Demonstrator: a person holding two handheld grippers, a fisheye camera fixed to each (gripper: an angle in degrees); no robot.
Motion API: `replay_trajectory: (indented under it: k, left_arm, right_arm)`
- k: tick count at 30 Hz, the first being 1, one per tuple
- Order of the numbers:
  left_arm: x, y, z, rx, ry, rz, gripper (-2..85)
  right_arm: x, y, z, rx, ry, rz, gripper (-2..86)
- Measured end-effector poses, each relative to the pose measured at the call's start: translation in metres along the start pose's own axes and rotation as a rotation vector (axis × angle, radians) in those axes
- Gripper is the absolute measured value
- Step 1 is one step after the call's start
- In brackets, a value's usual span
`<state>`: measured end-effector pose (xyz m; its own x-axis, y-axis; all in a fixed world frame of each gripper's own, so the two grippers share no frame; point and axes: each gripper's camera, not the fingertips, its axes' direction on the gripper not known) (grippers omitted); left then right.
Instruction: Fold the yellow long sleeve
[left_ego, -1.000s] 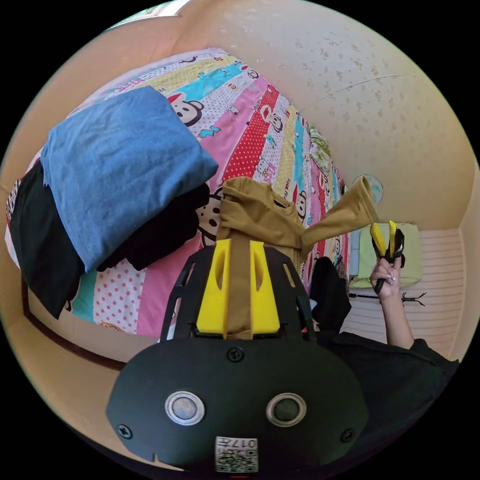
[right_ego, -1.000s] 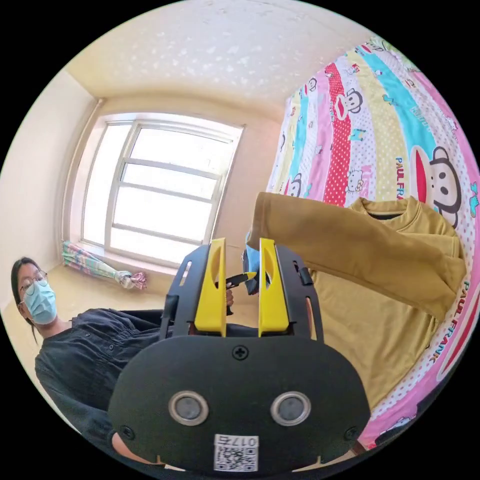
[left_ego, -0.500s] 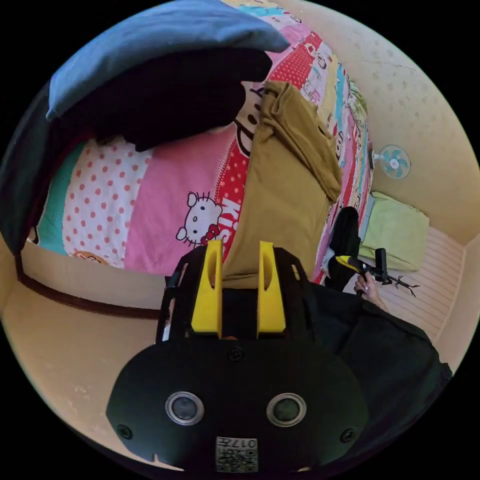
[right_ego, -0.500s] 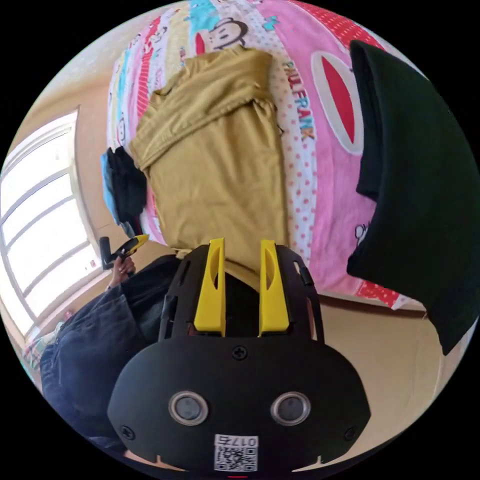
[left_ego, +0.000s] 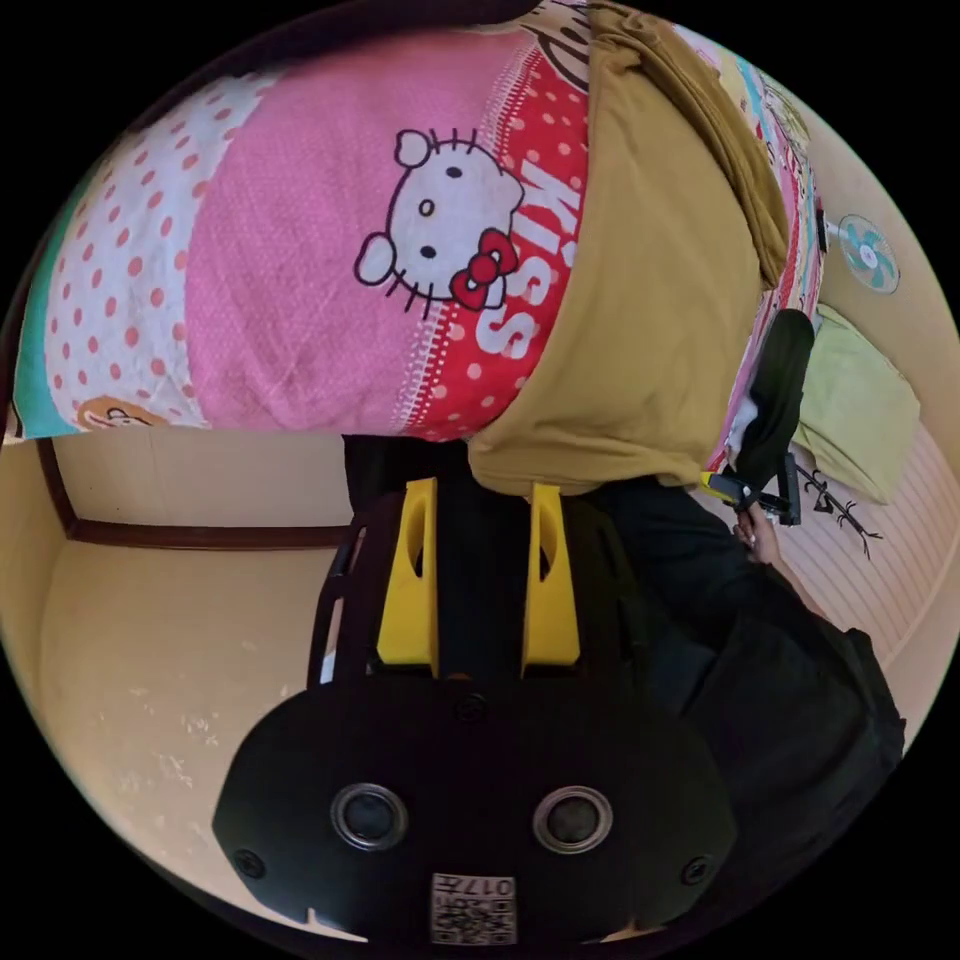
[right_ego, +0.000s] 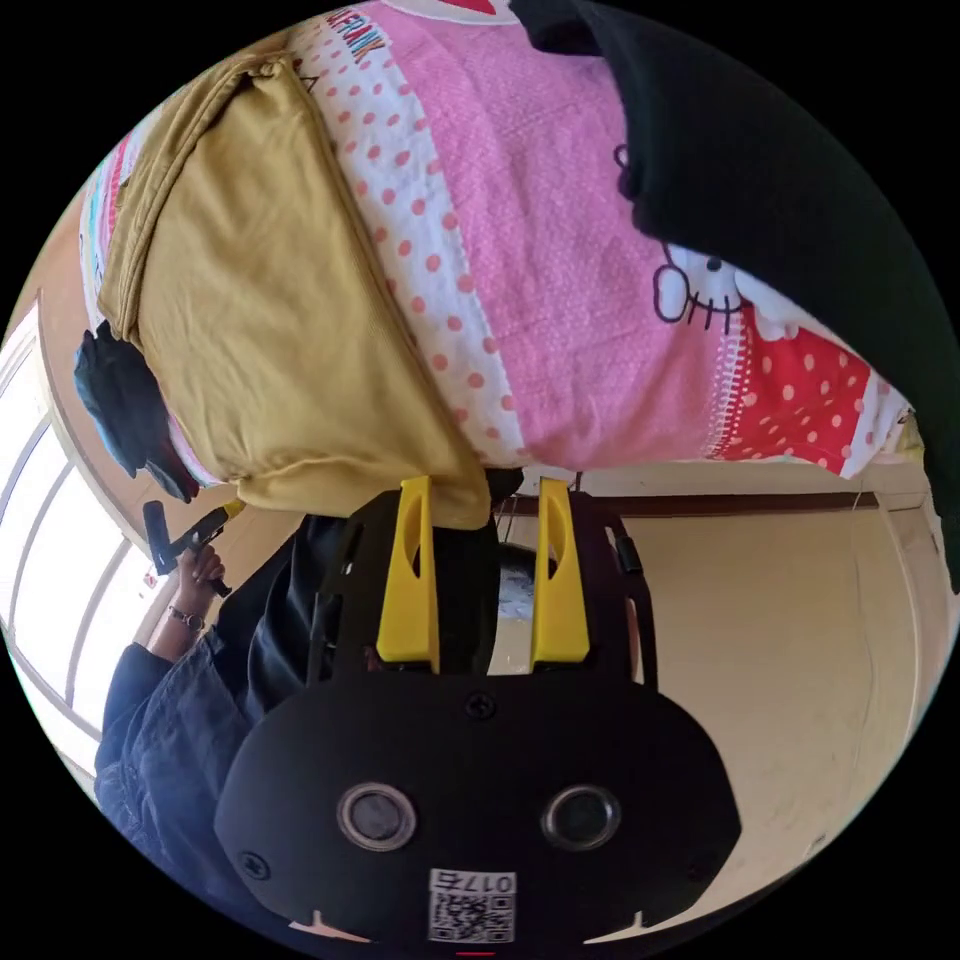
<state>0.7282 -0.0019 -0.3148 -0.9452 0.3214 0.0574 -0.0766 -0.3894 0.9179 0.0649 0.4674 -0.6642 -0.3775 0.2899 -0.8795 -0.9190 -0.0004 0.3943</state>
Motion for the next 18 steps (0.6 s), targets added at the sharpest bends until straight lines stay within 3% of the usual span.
replay_trajectory:
  k: [7,10,14,16,18]
  left_arm:
    - [-0.022,-0.012,0.032,-0.058,0.043,-0.039,11.0]
    - [-0.021,-0.01,0.027,-0.078,0.079,-0.04,5.1]
    - [-0.011,0.011,0.008,-0.156,0.029,0.085,4.2]
    - [-0.013,0.035,-0.023,-0.149,0.198,0.179,3.9]
    - [-0.016,0.059,-0.062,-0.085,0.414,0.231,3.8]
  right_arm:
    - [0.023,0.008,0.005,0.038,-0.263,0.089,10.0]
    - [0.017,0.008,0.008,-0.023,-0.286,0.031,6.3]
    - [0.005,0.028,-0.023,0.025,-0.244,-0.125,3.9]
    - [0.01,0.043,-0.042,0.073,-0.302,-0.173,3.6]
    - [0.02,0.062,-0.069,0.147,-0.498,-0.235,3.3]
